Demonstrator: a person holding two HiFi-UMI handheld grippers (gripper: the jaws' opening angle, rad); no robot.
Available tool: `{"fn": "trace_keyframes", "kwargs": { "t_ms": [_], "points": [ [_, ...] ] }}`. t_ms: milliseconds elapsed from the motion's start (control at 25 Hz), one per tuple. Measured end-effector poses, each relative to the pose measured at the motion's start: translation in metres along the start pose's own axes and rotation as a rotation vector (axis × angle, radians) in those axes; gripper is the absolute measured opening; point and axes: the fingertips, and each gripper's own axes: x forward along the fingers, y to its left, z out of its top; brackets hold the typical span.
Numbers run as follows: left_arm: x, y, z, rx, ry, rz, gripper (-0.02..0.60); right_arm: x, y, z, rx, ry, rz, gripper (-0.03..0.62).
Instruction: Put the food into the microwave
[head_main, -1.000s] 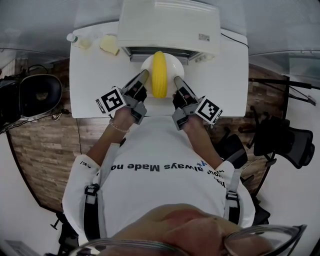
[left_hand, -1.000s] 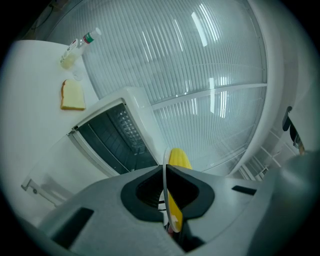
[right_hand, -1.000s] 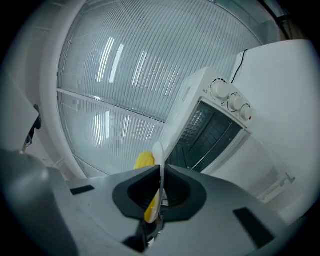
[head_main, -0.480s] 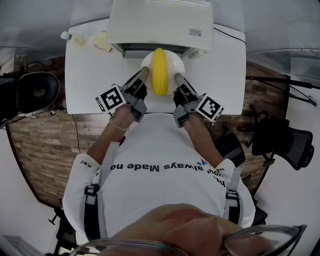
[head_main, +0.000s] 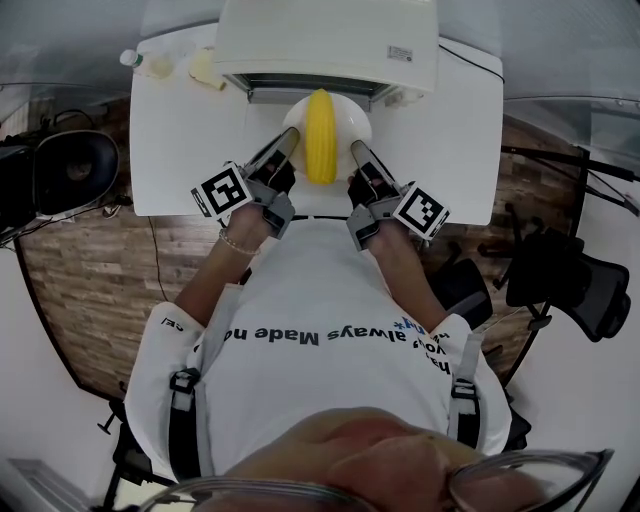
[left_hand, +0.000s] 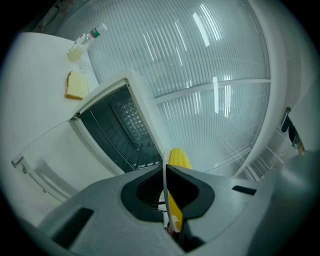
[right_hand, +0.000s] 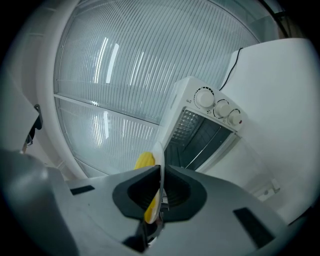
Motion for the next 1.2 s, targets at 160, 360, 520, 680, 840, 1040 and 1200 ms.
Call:
{"fn": "trace_keyframes", "kwargs": {
  "t_ms": [160,360,520,680,840,1040,1200],
  "points": [
    [0.001,0.012,-0.005,-0.021,0.012,0.011,0.017,0.002,-0.012,-0.004,0.013,0.009,-0.011,0.021],
    [0.004,0.026,-0.008,-0.015,0.033,0.027,0.017,0.005,-0.026,-0.008,0.024,0.014,-0.025,0.021],
    [0.009,0.038,-0.006,-0.004,0.038,0.018,0.017,0.013,-0.036,-0.008,0.004,0.013,-0.03,0.021],
    [0.013,0.053,-0.005,-0.02,0.044,0.022,0.017,0.021,-0.05,-0.009,-0.006,0.016,-0.041,0.021],
    [0.021,0.065,-0.003,-0.027,0.047,0.023,0.017,0.029,-0.061,-0.009,0.029,0.009,-0.046,0.021],
    [0.033,0.078,0.002,-0.002,0.054,0.019,0.017,0.04,-0.076,-0.003,0.021,0.01,-0.062,0.021],
    [0.041,0.09,0.006,-0.003,0.051,0.022,0.018,0.051,-0.083,-0.001,0.03,0.009,-0.052,0.021]
  ]
}}
